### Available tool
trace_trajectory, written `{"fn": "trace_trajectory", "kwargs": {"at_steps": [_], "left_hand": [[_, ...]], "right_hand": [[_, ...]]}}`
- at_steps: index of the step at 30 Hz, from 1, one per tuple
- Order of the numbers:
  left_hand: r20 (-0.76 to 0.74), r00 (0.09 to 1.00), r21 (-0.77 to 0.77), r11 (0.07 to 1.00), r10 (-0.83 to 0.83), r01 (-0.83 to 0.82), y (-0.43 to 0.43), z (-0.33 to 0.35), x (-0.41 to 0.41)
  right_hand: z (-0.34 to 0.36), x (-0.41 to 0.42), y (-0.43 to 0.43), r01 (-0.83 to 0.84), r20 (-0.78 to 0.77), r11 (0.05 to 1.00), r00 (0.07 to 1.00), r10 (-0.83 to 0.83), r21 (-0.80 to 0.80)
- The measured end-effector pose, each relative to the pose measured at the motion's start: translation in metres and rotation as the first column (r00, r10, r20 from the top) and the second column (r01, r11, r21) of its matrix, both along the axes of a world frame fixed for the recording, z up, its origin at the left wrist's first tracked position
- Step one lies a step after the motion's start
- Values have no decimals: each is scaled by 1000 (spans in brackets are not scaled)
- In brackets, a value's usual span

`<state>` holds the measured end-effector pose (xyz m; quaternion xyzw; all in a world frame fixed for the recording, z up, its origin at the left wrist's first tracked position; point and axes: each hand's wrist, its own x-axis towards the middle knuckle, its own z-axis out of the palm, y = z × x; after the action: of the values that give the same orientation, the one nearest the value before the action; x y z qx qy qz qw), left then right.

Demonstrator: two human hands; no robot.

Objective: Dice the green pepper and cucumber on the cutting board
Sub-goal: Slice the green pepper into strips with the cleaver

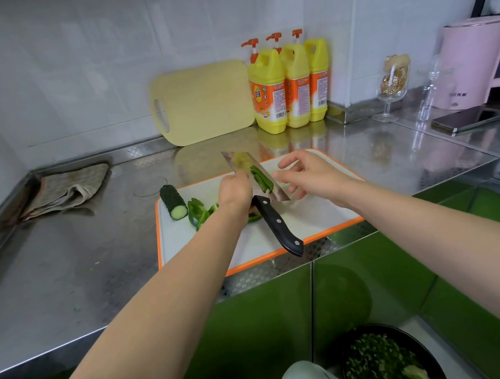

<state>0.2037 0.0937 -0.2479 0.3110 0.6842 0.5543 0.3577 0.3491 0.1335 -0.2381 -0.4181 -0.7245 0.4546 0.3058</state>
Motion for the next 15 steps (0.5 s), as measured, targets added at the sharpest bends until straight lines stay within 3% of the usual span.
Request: {"fn": "trace_trajectory", "kwargs": {"at_steps": [3, 15], "left_hand": [[-12, 1000, 23, 1000, -1, 1, -5, 5, 1], [-159, 985, -13, 998, 59, -62, -24, 9, -24]], "right_hand": [[0, -14, -4, 0, 81, 1000, 997, 1, -16], [-15, -44, -2, 41, 70, 999, 997, -42, 13]]}}
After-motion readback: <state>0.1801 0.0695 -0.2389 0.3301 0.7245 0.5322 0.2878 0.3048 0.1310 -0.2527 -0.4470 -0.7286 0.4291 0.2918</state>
